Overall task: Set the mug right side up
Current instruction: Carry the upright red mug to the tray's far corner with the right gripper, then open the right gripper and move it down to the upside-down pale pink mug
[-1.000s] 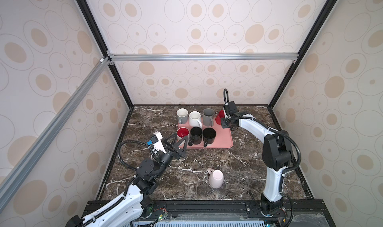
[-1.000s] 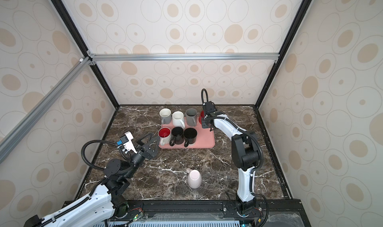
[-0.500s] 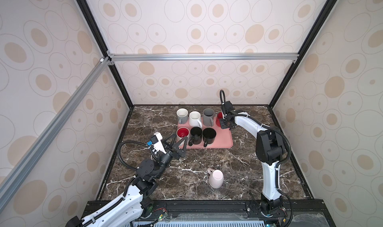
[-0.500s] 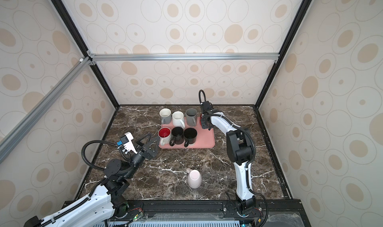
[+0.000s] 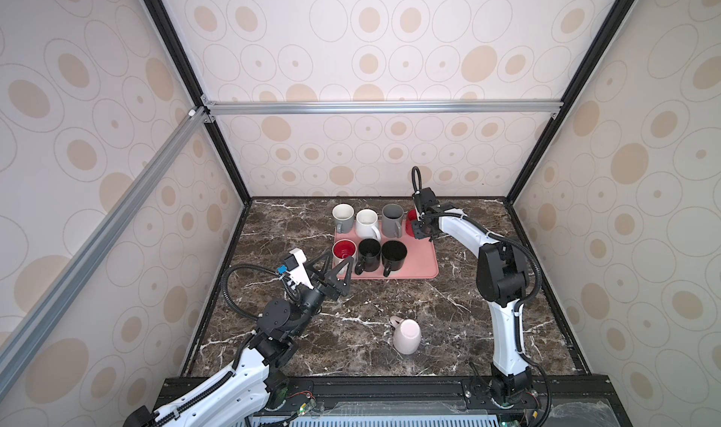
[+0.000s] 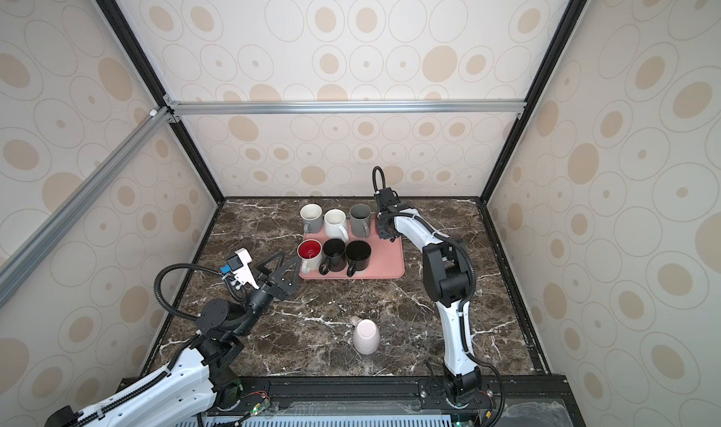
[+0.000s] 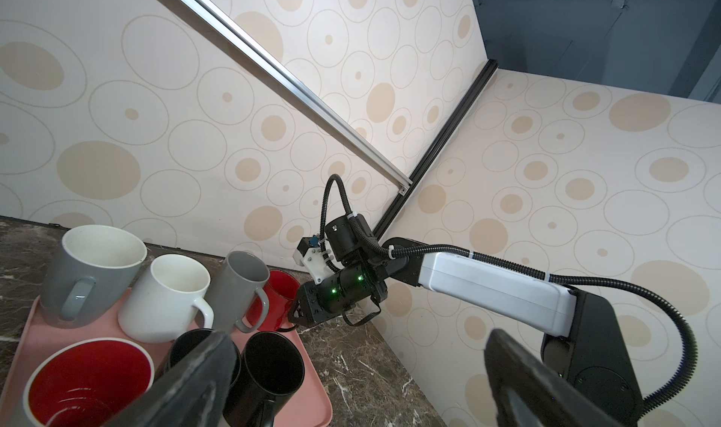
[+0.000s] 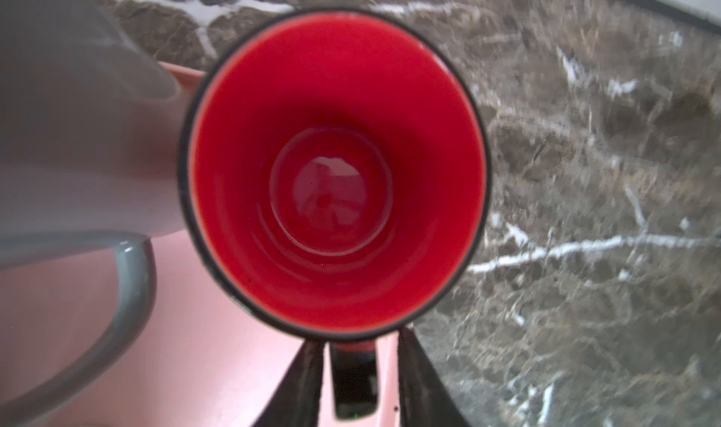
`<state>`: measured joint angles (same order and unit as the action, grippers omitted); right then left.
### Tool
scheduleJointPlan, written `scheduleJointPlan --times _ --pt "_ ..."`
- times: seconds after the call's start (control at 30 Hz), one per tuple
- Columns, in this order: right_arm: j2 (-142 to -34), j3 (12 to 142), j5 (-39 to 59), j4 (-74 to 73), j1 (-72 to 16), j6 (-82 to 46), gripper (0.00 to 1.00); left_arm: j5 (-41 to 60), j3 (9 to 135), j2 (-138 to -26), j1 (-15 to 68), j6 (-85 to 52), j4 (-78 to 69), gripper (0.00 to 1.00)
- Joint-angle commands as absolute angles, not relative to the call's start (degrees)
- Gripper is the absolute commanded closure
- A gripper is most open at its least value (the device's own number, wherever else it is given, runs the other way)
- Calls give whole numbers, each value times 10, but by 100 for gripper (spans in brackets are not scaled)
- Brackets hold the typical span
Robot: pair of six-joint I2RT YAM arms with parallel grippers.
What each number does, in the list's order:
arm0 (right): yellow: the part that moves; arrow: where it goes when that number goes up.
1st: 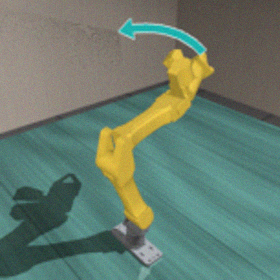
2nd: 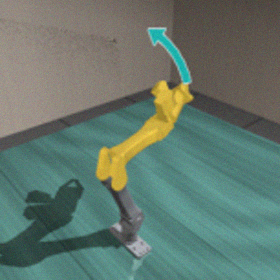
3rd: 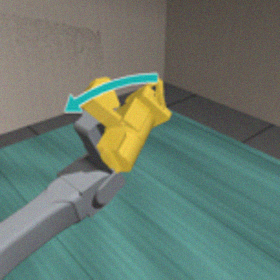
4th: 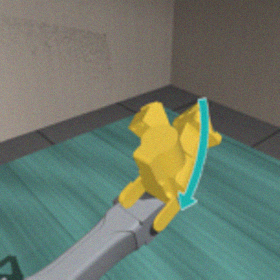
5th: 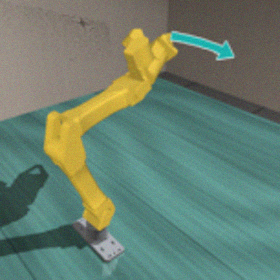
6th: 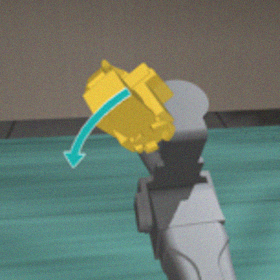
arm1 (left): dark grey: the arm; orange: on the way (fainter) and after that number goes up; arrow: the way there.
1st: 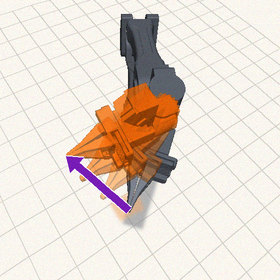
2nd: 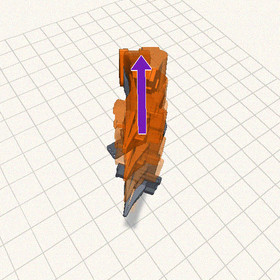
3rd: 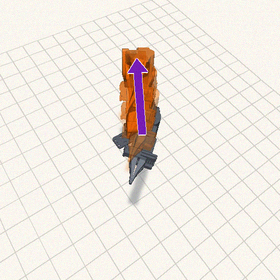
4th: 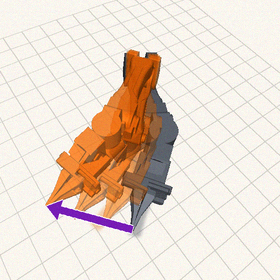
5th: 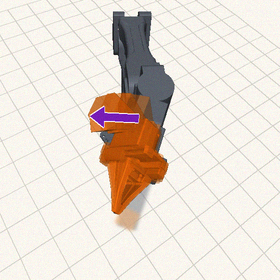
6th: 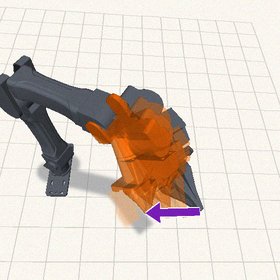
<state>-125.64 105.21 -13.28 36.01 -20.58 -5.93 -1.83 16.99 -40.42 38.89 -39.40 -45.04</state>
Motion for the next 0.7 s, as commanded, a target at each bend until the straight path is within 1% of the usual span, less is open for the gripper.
scheduleJointPlan --times 0.0,0.13,0.27,0.47,0.67 --pt "-1228 1027 -124 340 -204 -55 56 -16 172 -405 384 -387 -458 1" --pt "-1181 986 -112 308 -204 -63 40 -16 174 -406 385 -387 -457 1" --pt "-1120 937 -96 279 -206 -79 32 -18 172 -403 385 -389 -456 0" --pt "-1017 837 -48 232 -213 -114 27 -27 167 -396 384 -391 -455 1" --pt "-907 720 -20 192 -252 -144 25 -32 152 -390 384 -394 -458 1"
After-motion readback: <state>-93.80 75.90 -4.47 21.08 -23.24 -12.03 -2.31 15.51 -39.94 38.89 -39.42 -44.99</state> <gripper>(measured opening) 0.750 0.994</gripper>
